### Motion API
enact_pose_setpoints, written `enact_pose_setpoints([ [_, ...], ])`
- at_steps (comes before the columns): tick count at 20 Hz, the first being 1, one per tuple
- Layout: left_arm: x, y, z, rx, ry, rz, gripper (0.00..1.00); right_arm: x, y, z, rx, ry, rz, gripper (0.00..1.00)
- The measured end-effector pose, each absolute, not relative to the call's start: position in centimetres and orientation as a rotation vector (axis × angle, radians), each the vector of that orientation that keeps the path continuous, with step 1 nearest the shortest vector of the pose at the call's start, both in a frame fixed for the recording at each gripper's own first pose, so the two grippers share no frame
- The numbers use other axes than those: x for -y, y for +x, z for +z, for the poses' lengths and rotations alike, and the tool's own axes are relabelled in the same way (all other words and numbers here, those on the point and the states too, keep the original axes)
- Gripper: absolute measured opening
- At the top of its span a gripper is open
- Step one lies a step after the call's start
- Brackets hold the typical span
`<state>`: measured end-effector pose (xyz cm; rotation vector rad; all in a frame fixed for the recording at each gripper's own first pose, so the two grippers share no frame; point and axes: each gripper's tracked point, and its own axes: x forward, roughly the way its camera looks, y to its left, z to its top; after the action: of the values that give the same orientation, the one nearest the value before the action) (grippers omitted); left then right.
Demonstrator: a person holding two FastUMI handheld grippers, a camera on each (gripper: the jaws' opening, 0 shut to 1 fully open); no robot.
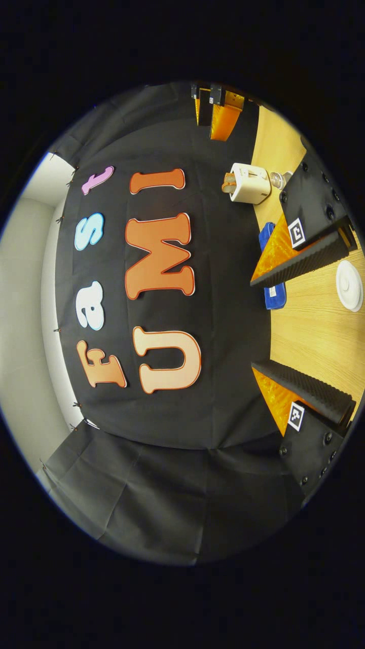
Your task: Open the teacup lid with one hand, grasp the water bottle and pour water into the teacup with the other hand; after pouring, place the water bottle on the coaster and then close the teacup lid.
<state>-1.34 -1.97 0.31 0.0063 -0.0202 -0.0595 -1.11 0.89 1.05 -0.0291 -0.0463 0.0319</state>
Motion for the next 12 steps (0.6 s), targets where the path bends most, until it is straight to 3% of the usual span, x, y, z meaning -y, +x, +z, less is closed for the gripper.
enact_pose_setpoints([
  [12, 4.7, -3.0, -7.5, -0.086, 0.010, -0.135, 0.95, -1.7, -1.6, -4.3, -0.025, 0.046, 0.090, 0.96],
])
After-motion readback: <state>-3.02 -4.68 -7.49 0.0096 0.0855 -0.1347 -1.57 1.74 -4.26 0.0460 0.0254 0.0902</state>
